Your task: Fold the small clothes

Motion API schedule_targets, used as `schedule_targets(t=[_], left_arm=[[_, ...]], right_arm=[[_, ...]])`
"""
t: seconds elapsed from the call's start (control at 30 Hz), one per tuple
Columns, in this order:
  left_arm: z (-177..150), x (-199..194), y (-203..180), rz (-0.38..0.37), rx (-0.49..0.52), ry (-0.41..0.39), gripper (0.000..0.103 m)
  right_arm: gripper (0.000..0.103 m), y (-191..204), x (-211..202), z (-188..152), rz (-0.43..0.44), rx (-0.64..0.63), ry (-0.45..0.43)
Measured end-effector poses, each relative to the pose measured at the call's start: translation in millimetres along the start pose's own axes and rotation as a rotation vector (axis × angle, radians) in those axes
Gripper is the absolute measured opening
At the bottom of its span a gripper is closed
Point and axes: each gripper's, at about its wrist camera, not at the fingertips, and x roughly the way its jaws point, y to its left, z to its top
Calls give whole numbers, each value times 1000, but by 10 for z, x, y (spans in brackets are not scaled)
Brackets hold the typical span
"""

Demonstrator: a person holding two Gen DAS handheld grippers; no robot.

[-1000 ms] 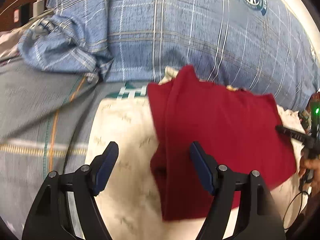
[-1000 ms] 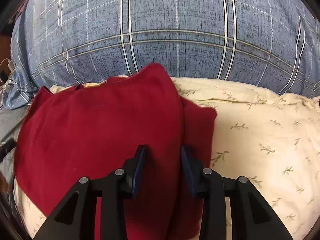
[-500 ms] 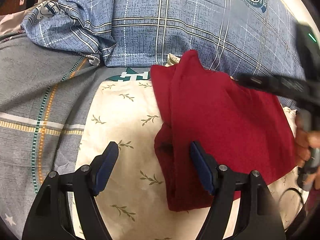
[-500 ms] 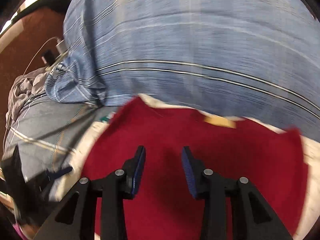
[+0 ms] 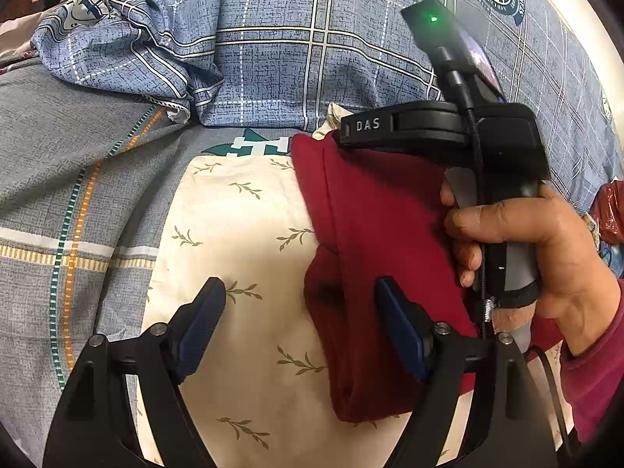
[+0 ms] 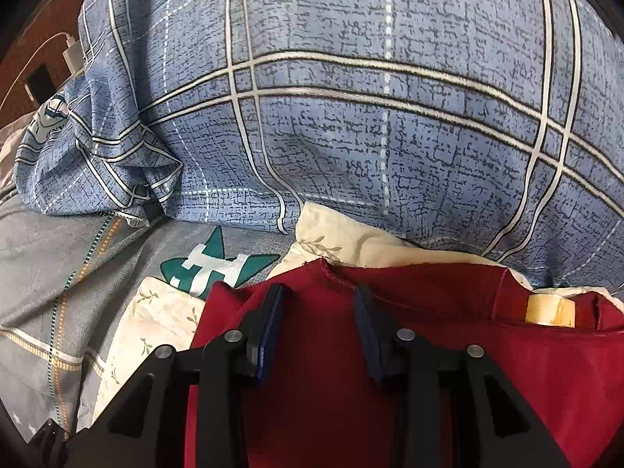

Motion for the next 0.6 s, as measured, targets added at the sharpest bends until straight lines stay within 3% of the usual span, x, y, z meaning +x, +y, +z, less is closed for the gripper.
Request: schedule_targets(t=[0.23,0.3,0.4,0.6], left_arm=[[-32,-40,-17,3,2,-15,79],[-39,-53,-10,-1,0,-19,79],[-51,-69,-2,-7,-9,-23,79],[-48,-48,-44,-22,-24,-33,79]], right_arm=[[39,-154,-557,-206,26,21,-55],[45,-317,-817,-359,15,24,-79],[50,-732,-1167,-590,-54,69,-117],[52,-1869,-1642,-1036,-294,253,-138]])
